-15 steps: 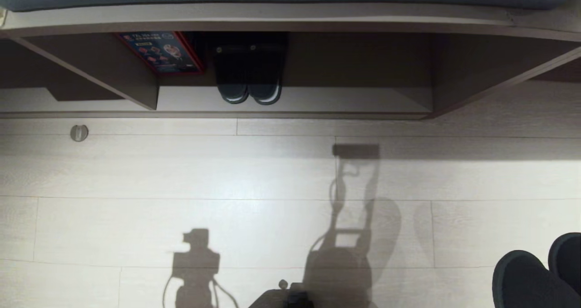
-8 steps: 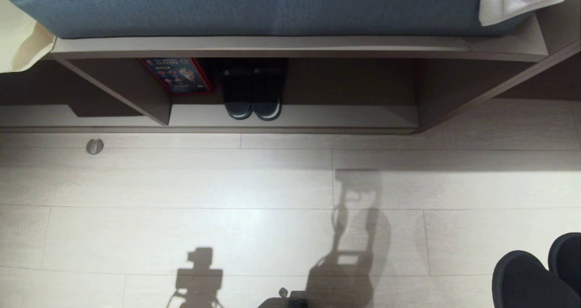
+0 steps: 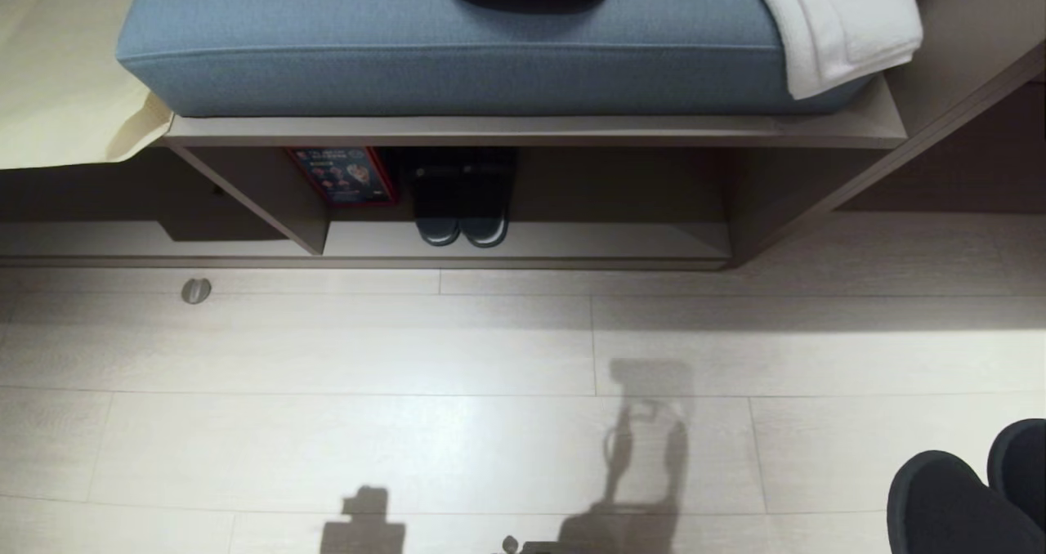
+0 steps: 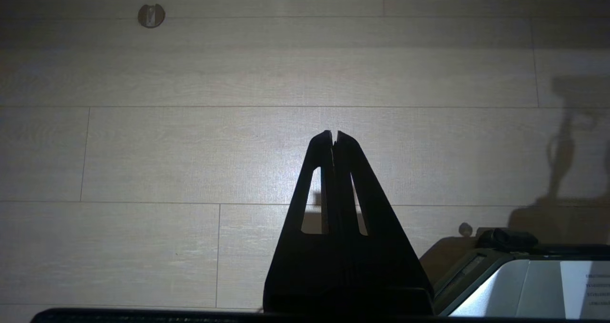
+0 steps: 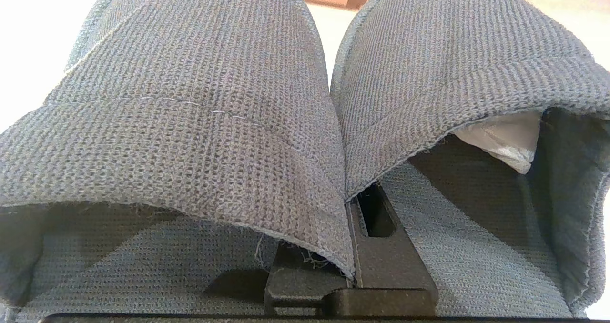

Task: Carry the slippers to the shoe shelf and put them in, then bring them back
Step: Place the slippers on the floor

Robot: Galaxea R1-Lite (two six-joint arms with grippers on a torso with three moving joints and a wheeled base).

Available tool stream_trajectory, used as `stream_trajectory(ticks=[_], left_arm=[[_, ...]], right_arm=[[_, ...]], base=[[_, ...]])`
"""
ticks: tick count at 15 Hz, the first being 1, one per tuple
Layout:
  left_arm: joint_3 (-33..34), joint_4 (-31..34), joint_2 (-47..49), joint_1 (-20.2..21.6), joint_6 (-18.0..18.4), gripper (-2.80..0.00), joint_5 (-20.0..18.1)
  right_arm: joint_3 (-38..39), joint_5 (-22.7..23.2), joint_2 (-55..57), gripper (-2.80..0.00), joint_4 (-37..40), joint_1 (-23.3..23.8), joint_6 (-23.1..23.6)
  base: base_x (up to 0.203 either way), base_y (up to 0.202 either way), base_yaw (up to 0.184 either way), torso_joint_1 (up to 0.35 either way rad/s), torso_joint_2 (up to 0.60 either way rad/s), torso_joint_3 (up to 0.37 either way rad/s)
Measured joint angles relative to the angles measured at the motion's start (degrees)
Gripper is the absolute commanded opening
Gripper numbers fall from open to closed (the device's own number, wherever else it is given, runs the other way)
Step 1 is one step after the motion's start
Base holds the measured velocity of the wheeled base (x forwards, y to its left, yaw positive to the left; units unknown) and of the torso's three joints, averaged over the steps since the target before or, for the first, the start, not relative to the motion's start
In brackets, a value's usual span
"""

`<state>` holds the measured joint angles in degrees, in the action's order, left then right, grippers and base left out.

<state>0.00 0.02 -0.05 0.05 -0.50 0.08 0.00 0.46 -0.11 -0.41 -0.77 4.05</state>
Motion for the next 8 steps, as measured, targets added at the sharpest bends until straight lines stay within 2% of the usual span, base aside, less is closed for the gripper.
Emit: stream_trajectory(ticks=[8], left_arm=[[0.00, 0.00, 0.00, -0.02, -0.10, -2.80, -0.03]], right_arm=[[0.00, 0.02, 0.00, -2.80, 0.06, 0.00, -0.11]], base=[[0.000, 0.000, 0.000, 0.002, 0.00, 0.203]])
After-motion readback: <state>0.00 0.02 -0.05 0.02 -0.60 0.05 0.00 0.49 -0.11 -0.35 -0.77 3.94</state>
